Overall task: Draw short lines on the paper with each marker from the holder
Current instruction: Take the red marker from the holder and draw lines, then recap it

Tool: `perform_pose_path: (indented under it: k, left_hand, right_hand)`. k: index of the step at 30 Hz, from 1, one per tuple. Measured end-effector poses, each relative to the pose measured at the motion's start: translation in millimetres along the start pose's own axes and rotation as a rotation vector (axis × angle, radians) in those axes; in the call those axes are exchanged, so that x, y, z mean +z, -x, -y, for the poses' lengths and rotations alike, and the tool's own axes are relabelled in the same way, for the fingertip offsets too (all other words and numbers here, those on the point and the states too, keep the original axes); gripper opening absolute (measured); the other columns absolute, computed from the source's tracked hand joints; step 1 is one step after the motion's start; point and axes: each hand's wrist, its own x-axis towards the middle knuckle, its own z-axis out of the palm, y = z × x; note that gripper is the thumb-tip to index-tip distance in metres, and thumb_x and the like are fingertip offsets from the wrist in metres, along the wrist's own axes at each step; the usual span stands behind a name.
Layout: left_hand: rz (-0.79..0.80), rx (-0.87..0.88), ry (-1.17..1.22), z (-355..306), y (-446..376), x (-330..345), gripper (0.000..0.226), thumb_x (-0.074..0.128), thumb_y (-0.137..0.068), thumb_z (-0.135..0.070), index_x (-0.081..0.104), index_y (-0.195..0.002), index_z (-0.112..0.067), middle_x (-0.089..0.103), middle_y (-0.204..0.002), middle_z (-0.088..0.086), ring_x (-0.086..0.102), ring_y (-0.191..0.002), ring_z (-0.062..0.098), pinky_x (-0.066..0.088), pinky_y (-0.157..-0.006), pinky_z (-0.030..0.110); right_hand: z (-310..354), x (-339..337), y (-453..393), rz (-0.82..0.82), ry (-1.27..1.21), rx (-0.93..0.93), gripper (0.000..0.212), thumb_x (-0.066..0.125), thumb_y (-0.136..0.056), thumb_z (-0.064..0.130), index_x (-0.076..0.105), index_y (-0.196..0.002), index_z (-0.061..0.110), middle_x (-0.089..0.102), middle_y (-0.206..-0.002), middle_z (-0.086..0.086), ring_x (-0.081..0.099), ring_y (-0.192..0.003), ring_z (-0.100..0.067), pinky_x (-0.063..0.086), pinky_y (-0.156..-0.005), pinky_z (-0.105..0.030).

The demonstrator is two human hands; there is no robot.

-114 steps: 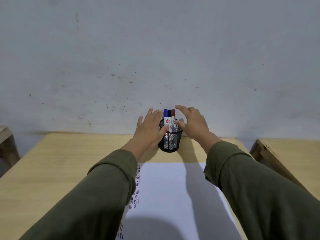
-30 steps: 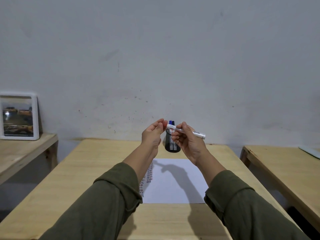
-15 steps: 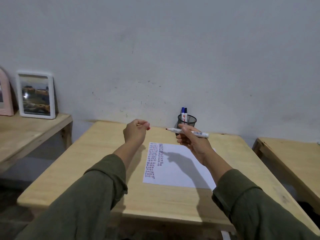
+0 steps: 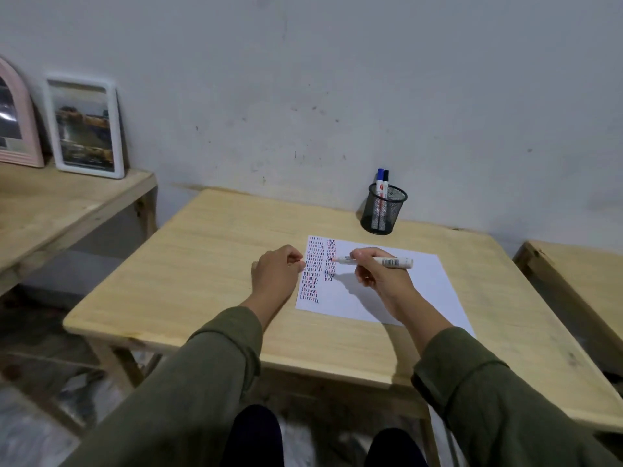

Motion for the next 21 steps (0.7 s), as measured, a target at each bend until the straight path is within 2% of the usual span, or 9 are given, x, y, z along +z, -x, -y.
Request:
perform_pose_path:
  k: [3, 5, 9, 12, 14, 17, 21]
  left_hand:
    - [-0.013, 0.018, 0.004, 4.3, 0.2, 2.6, 0.018, 0.061, -0.082, -0.031, 0.064, -0.099, -0.028, 0.072, -0.096, -0.009, 0.061, -0.099, 0.018, 0.037, -0.091, 0.036]
    - [-0.017, 0.019, 0.011, 4.9, 0.6, 3.2, 0.025, 0.061, -0.082, -0.031, 0.062, -0.107, -0.028, 0.072, -0.098, -0.009, 0.059, -0.103, 0.018, 0.032, -0.088, 0.034]
    - [0.027, 0.030, 0.023, 9.0, 0.1, 3.4, 0.044, 0.063, -0.081, -0.036, 0.052, -0.122, -0.025, 0.069, -0.112, -0.007, 0.051, -0.116, 0.019, 0.029, -0.093, 0.035]
    - [0.082, 0.055, -0.002, 15.6, 2.0, 1.2, 0.061, 0.064, -0.076, -0.047, 0.044, -0.129, -0.024, 0.064, -0.123, -0.006, 0.044, -0.124, 0.019, 0.027, -0.099, 0.036]
    - [0.096, 0.087, -0.049, 19.0, 5.6, 0.6, 0.073, 0.066, -0.070, -0.054, 0.041, -0.132, -0.024, 0.061, -0.126, -0.005, 0.042, -0.126, 0.018, 0.026, -0.100, 0.036]
    - [0.101, 0.110, -0.078, 20.0, 8.0, 1.0, 0.084, 0.069, -0.065, -0.057, 0.037, -0.135, -0.023, 0.058, -0.130, -0.005, 0.041, -0.127, 0.017, 0.025, -0.101, 0.036]
    - [0.096, 0.099, -0.041, 20.6, 6.7, 0.9, 0.089, 0.072, -0.062, -0.056, 0.035, -0.137, -0.022, 0.057, -0.133, -0.005, 0.041, -0.127, 0.017, 0.024, -0.102, 0.037]
  right_hand:
    - [-4.0, 2.7, 0.6, -0.007, -0.020, 0.024, 0.015, 0.060, -0.090, 0.014, 0.068, -0.101, 0.008, 0.060, -0.059, -0.006, 0.054, -0.049, -0.012, 0.038, -0.050, -0.020]
    - [-5.8, 4.8, 0.8, -0.013, -0.045, 0.052, 0.019, 0.060, -0.090, 0.013, 0.067, -0.105, 0.004, 0.065, -0.062, -0.008, 0.060, -0.051, -0.013, 0.042, -0.049, -0.019]
    - [-8.3, 3.9, 0.0, -0.026, 0.004, 0.070, 0.012, 0.067, -0.084, 0.015, 0.073, -0.092, 0.008, 0.070, -0.065, -0.005, 0.064, -0.057, -0.012, 0.045, -0.050, -0.018]
    - [-12.1, 3.3, -0.1, -0.036, 0.085, 0.059, 0.003, 0.071, -0.079, 0.015, 0.073, -0.077, 0.016, 0.063, -0.059, 0.001, 0.055, -0.053, -0.009, 0.043, -0.050, -0.017]
    - [-16.7, 4.6, -0.6, -0.067, 0.073, 0.063, 0.007, 0.071, -0.077, 0.015, 0.071, -0.072, 0.019, 0.057, -0.056, 0.002, 0.049, -0.049, -0.007, 0.041, -0.046, -0.015]
    - [-21.3, 5.6, -2.0, -0.100, 0.157, 0.061, 0.010, 0.068, -0.077, 0.017, 0.070, -0.069, 0.022, 0.055, -0.050, 0.008, 0.043, -0.043, -0.004, 0.035, -0.042, -0.014]
    - [-24.0, 4.6, -4.2, -0.097, 0.207, 0.038, 0.010, 0.066, -0.077, 0.017, 0.070, -0.068, 0.020, 0.058, -0.049, 0.012, 0.045, -0.042, -0.001, 0.036, -0.042, -0.011]
